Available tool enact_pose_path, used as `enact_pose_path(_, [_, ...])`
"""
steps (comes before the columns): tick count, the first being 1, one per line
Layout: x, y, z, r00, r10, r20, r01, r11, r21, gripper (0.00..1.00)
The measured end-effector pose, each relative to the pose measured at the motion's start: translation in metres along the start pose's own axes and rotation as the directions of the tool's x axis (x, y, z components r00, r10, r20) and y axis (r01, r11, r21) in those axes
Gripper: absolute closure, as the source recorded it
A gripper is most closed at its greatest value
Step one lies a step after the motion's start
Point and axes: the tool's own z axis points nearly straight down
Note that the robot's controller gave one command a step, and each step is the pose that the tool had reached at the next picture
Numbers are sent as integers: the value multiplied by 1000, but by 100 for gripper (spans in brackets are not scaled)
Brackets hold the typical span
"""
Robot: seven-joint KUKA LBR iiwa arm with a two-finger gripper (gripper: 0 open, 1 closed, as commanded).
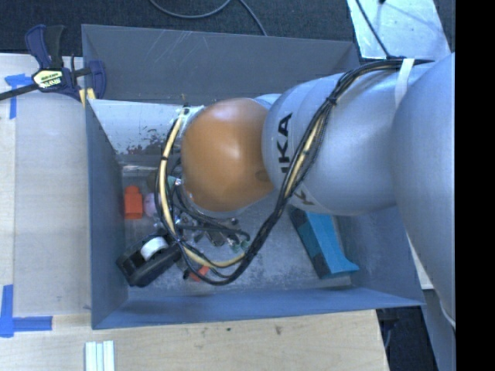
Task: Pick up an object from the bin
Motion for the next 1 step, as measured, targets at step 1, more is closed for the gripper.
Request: enact_pose_path(1, [1,4,-19,1000,6,-19,-6,1000,-1,100])
